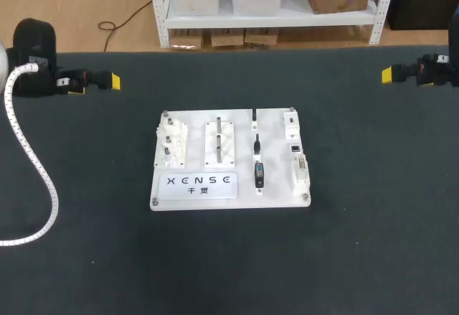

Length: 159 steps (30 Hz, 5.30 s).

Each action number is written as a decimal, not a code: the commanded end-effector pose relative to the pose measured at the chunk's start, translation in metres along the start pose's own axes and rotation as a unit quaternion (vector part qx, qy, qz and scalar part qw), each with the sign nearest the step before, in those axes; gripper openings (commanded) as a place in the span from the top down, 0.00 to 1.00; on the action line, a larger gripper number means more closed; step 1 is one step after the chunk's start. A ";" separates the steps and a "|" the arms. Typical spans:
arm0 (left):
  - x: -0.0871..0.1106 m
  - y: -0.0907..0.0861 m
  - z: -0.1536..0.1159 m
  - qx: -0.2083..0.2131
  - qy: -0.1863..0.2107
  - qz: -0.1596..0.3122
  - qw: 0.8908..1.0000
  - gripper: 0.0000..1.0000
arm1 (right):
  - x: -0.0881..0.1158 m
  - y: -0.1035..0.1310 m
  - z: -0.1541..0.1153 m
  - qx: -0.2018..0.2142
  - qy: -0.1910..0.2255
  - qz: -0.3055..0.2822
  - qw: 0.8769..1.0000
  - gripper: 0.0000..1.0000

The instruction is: Insert the USB connector, Ethernet cable, and multi-pin plug into their matching sockets one by one.

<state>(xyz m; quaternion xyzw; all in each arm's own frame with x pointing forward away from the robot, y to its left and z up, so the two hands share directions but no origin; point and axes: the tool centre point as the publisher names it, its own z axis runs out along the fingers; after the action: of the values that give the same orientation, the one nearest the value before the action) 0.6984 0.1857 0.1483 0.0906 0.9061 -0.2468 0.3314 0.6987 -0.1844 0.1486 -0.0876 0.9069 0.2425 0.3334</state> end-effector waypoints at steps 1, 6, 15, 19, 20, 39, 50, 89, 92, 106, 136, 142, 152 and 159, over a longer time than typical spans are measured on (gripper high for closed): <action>-0.002 -0.006 0.006 0.027 0.015 0.042 0.999 0.00 | 0.000 0.000 0.000 0.002 0.000 0.000 1.000 0.00; 0.002 -0.015 0.013 0.106 0.026 0.183 0.977 0.00 | 0.000 0.000 0.000 0.002 0.000 0.000 1.000 0.00; 0.026 -0.038 0.014 0.249 0.068 0.412 0.874 0.00 | 0.000 0.000 0.000 0.002 0.000 0.000 1.000 0.00; 0.035 -0.050 0.012 0.297 0.093 0.453 0.835 0.00 | 0.000 0.000 0.000 0.002 0.000 0.000 1.000 0.00; 0.037 -0.053 0.013 0.304 0.105 0.465 0.825 0.00 | 0.000 0.000 0.000 0.002 0.000 0.000 1.000 0.00; 0.057 -0.089 0.047 0.328 0.130 0.512 0.783 0.00 | 0.000 0.000 0.000 0.002 0.000 0.000 1.000 0.00; 0.061 -0.091 0.057 0.287 0.124 0.491 0.813 0.00 | 0.000 0.000 0.000 0.002 0.000 0.000 1.000 0.00; 0.061 -0.100 0.074 0.251 0.131 0.477 0.832 0.00 | 0.000 0.000 0.000 0.002 0.000 0.000 1.000 0.00; 0.061 -0.100 0.074 0.251 0.131 0.477 0.832 0.00 | 0.000 0.000 0.000 0.002 0.000 0.000 1.000 0.00; 0.061 -0.100 0.074 0.251 0.131 0.477 0.832 0.00 | 0.000 0.000 0.000 0.002 0.000 0.000 1.000 0.00; 0.061 -0.100 0.074 0.251 0.131 0.477 0.832 0.00 | -0.003 0.005 0.007 0.027 0.027 -0.007 0.999 0.00; 0.061 -0.100 0.074 0.251 0.131 0.477 0.832 0.00 | -0.010 0.028 0.036 0.071 0.076 -0.005 0.995 0.00; 0.061 -0.100 0.074 0.251 0.131 0.477 0.832 0.00 | -0.004 0.085 0.103 0.129 0.139 0.000 0.982 0.00; 0.061 -0.100 0.074 0.251 0.131 0.477 0.832 0.00 | 0.004 0.107 0.133 0.184 0.174 0.021 0.967 0.00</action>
<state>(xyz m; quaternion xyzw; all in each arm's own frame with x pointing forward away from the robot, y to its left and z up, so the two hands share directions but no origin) 0.6590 0.0627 0.0992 0.6220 0.6922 -0.2634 0.2543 0.7246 -0.0421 0.1084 -0.0677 0.9690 0.1544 0.1805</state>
